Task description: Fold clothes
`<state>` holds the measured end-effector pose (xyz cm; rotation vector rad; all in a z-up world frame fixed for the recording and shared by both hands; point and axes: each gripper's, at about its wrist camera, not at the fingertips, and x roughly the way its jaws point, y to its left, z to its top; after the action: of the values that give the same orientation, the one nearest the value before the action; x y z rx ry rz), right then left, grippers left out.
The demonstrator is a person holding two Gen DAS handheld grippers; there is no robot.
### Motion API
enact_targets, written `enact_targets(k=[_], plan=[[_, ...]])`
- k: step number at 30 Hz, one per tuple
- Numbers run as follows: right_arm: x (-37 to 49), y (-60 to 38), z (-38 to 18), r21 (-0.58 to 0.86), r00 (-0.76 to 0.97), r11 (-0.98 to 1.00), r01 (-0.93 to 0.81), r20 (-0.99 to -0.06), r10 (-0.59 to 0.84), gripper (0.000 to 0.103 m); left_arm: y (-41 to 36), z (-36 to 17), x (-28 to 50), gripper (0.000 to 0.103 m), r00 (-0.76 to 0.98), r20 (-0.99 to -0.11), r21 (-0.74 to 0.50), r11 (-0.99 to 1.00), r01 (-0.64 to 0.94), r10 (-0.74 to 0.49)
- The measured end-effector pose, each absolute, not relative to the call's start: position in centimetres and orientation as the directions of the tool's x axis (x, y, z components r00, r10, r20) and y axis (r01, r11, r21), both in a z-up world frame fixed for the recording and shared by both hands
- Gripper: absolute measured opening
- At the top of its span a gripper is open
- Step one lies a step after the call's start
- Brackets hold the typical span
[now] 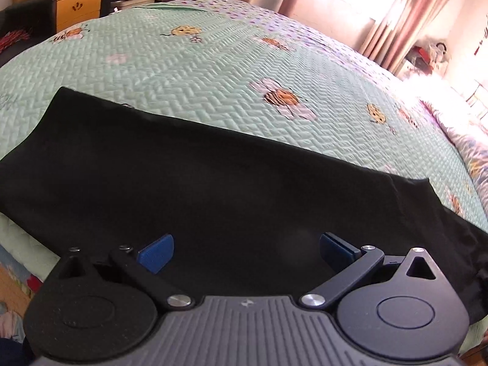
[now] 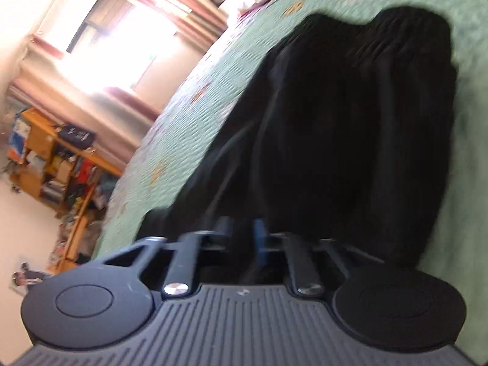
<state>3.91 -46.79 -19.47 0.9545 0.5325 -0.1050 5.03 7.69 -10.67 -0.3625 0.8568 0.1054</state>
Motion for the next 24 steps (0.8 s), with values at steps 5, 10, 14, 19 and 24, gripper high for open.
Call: enact_targets(k=[5, 10, 14, 19, 24], plan=[[4.2, -46.9, -17.3, 0.749, 0.907, 0.622, 0.229, -0.397, 0.143, 0.033, 5.3, -10.7, 5.9, 0.102, 0.635, -0.771, -0.249, 0.942, -0.226, -0.051], [7.1, -49.0, -17.6, 0.65, 0.882, 0.698, 0.301, -0.468, 0.056, 0.0, 3.0, -10.6, 6.3, 0.102, 0.619, -0.784, -0.213, 0.957, -0.195, -0.049], [7.7, -50.9, -17.4, 0.583, 0.871, 0.718, 0.381, -0.487, -0.066, 0.004, 2.7, -10.3, 6.3, 0.102, 0.621, -0.783, -0.202, 0.957, -0.208, -0.03], [2.8, -50.3, -15.8, 0.65, 0.928, 0.716, 0.253, -0.371, 0.01, 0.031, 2.7, -10.5, 6.8, 0.102, 0.614, -0.789, -0.211, 0.954, -0.215, -0.036], [3.5, -49.7, -18.6, 0.661, 0.871, 0.706, 0.253, -0.474, 0.132, 0.023, 1.2, -11.4, 7.2, 0.102, 0.594, -0.801, -0.204, 0.968, -0.148, -0.078]])
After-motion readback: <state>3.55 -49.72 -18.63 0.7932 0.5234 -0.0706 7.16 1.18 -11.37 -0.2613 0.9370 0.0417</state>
